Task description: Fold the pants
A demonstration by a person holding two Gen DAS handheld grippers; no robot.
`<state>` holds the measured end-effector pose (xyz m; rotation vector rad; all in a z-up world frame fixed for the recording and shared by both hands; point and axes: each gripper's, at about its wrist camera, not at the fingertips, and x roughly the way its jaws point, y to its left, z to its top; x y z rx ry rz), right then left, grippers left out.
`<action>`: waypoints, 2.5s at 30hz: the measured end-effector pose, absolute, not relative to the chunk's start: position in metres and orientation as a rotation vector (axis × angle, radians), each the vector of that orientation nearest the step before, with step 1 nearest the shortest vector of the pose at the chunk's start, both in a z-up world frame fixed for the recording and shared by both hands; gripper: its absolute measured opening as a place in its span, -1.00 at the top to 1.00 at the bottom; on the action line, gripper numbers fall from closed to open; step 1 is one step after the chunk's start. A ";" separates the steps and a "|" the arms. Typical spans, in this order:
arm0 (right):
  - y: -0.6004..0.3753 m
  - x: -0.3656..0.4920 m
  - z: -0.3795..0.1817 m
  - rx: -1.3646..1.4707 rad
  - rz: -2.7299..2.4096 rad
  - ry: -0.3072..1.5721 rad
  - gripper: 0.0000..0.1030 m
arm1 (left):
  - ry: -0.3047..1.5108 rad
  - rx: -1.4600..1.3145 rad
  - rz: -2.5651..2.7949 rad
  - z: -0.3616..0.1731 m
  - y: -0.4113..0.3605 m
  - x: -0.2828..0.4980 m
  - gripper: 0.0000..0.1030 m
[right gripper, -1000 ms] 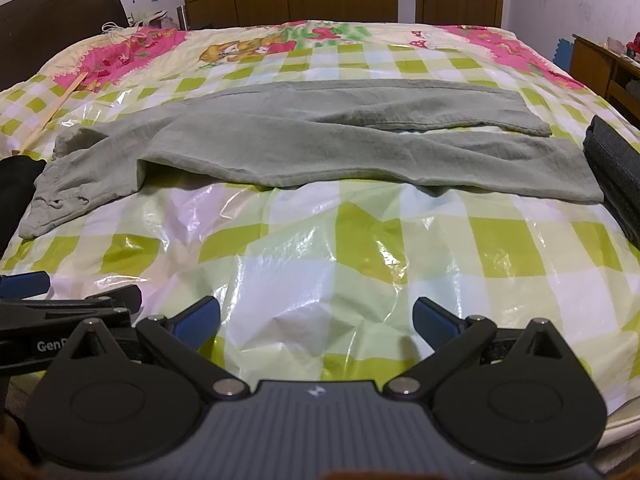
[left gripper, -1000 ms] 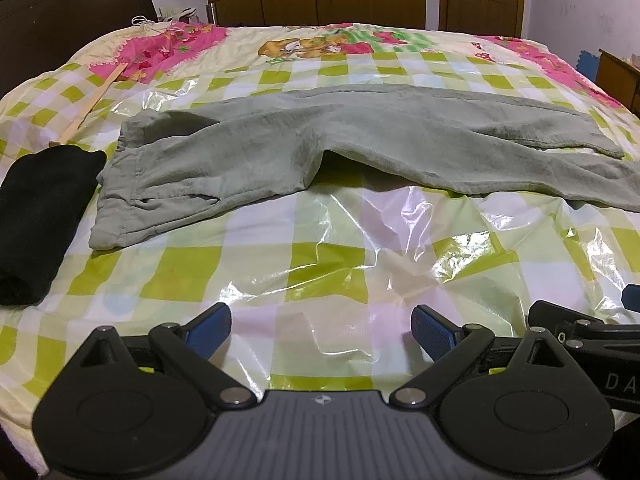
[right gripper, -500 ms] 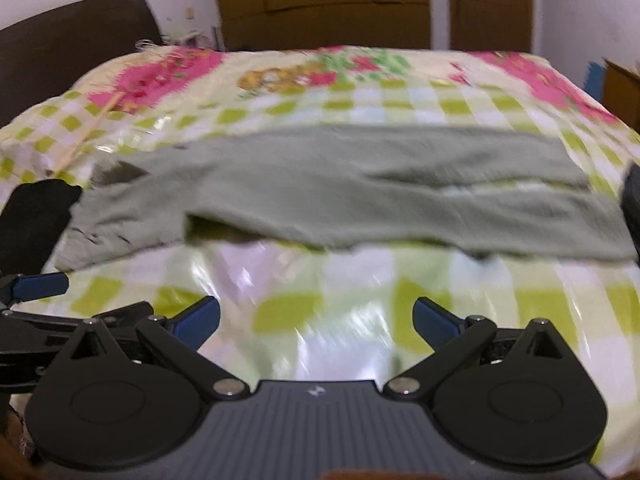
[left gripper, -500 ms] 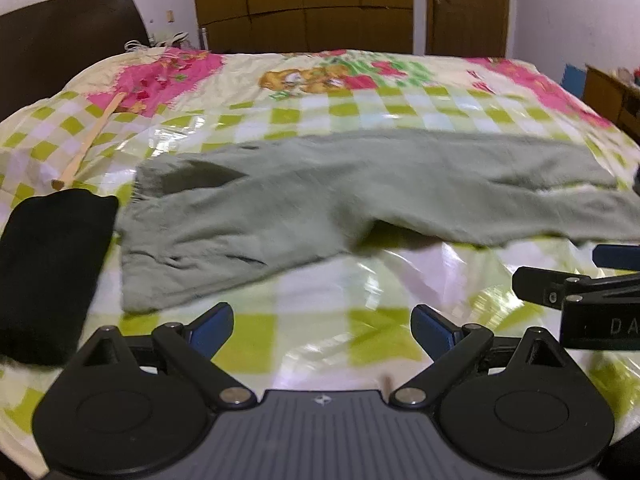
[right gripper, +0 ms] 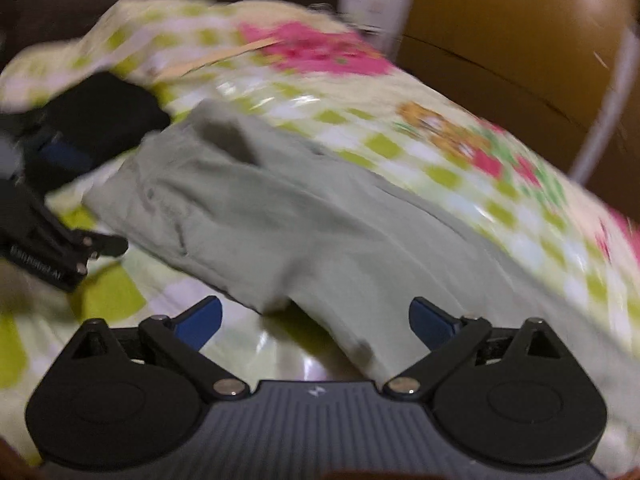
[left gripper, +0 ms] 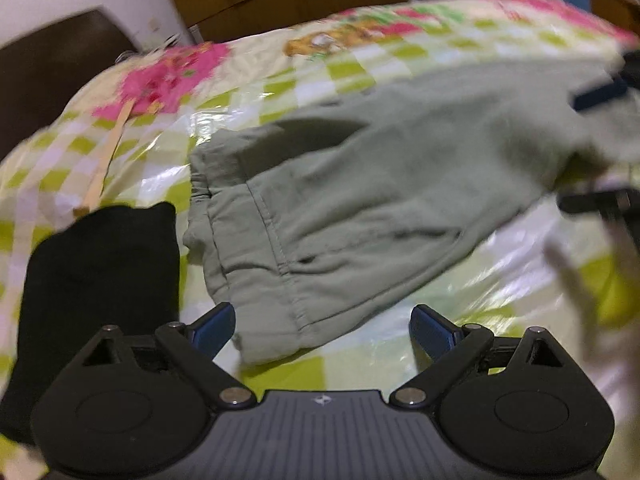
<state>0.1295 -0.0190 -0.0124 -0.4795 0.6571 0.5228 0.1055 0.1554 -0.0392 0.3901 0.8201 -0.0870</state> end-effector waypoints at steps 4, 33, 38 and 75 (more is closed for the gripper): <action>-0.007 0.138 -0.024 -0.523 0.598 0.698 -0.55 | 0.783 0.467 -0.099 -0.046 0.159 0.110 -0.97; 0.057 0.090 -0.018 -0.390 0.974 0.924 0.80 | 0.804 0.359 -0.151 -0.023 0.231 0.082 0.17; 0.063 0.100 -0.016 -0.545 0.877 0.760 0.04 | 0.750 0.494 -0.223 -0.034 0.214 0.089 -0.50; -0.128 0.109 0.011 0.164 0.409 0.926 0.31 | 0.741 0.303 -0.340 0.017 0.141 0.059 -0.44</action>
